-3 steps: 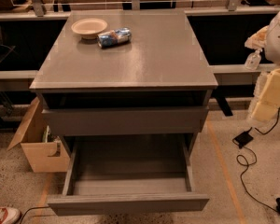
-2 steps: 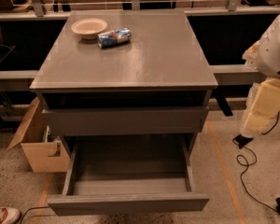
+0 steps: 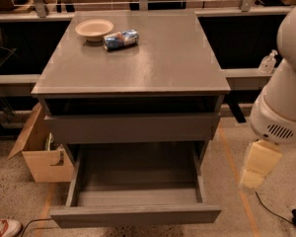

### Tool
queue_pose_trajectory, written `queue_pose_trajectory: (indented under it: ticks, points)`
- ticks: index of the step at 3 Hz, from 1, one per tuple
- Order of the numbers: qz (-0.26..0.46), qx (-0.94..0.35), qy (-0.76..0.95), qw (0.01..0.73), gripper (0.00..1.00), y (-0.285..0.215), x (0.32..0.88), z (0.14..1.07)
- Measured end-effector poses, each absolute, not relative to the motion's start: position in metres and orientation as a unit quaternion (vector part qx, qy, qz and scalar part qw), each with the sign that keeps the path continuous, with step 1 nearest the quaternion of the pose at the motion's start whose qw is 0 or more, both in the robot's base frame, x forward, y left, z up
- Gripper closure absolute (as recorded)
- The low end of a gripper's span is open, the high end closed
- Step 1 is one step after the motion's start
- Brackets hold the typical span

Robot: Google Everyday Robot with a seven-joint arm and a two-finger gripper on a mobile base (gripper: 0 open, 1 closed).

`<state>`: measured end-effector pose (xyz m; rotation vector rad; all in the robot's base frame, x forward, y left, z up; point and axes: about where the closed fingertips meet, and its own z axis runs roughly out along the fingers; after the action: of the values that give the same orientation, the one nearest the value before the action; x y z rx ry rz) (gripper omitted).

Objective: Close middle drawer

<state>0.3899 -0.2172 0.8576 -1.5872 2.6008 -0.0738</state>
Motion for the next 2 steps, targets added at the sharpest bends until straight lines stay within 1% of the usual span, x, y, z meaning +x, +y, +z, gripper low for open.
queue_pose_trajectory:
  ticks: [1, 2]
  points:
    - [0.003, -0.492, 0.870, 0.016, 0.00, -0.224, 0.367, 0.803]
    - [0.031, -0.468, 0.883, 0.001, 0.00, -0.229, 0.348, 0.763]
